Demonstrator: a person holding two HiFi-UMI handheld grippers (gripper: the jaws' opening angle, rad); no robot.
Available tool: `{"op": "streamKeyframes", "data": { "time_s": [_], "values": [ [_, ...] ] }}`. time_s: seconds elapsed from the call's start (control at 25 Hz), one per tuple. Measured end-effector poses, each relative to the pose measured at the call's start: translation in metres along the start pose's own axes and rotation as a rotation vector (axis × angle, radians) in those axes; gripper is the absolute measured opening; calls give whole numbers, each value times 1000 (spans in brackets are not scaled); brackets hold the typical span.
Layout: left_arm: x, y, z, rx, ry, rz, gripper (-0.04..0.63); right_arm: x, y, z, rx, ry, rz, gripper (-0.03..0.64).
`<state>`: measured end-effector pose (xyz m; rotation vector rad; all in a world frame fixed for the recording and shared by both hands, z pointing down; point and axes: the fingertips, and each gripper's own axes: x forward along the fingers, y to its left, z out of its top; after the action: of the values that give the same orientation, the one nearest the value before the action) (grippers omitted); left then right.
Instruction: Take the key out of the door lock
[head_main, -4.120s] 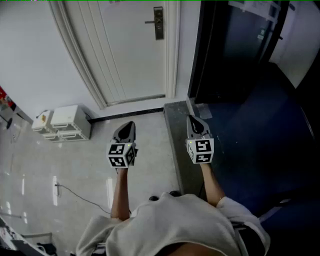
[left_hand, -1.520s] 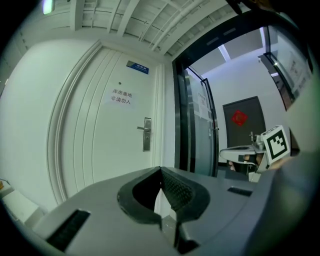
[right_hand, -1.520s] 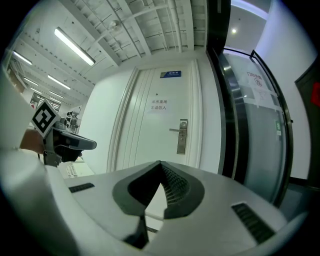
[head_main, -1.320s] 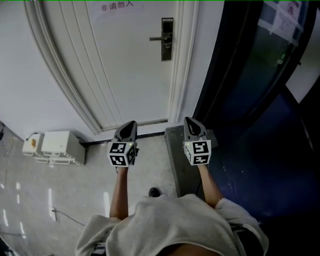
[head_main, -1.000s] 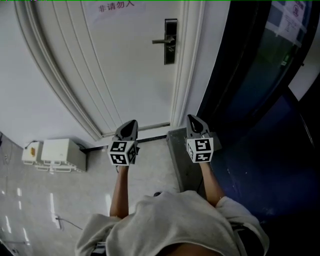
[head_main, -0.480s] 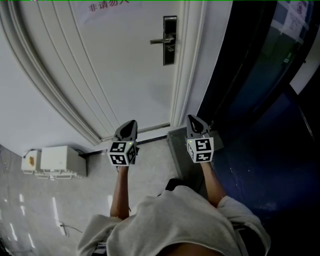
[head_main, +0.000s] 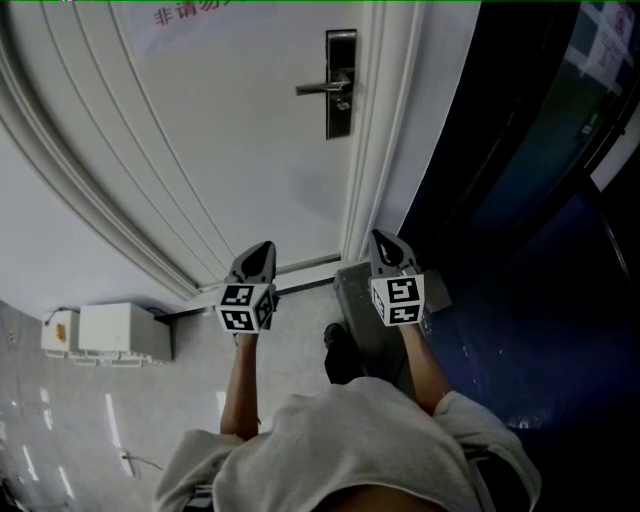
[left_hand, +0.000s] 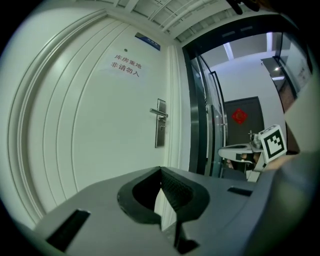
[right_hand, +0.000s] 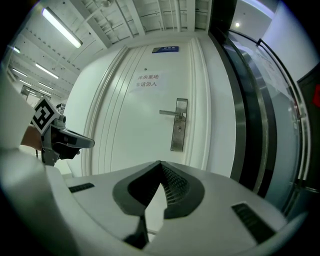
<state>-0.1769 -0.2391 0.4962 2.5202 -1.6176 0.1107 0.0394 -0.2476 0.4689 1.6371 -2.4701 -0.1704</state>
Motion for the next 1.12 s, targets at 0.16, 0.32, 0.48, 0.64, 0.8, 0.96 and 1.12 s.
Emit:
{"op": "streamKeyframes", "data": {
  "time_s": [0.16,0.32,0.48,0.64,0.8,0.96,1.12],
  "values": [
    [41,16,11,8,4,13,18,43,-18,0,6,0,15,23],
    [89,32,26,11,0,30,18,91,-44,6,5,-2,33,23],
    [137,45,46,17,-8,43,18,139,-70,17,-2,-17,55,23],
    [180,60,64,20,-20,65,18,184,-92,28,-5,-36,79,23],
    [210,73,78,30,-27,89,18,220,-105,33,-7,-48,106,23],
    [232,80,87,37,-30,106,18,245,-113,35,-7,-56,131,23],
    [245,86,88,27,-30,122,18,261,-118,33,-8,-57,150,23]
  ]
}}
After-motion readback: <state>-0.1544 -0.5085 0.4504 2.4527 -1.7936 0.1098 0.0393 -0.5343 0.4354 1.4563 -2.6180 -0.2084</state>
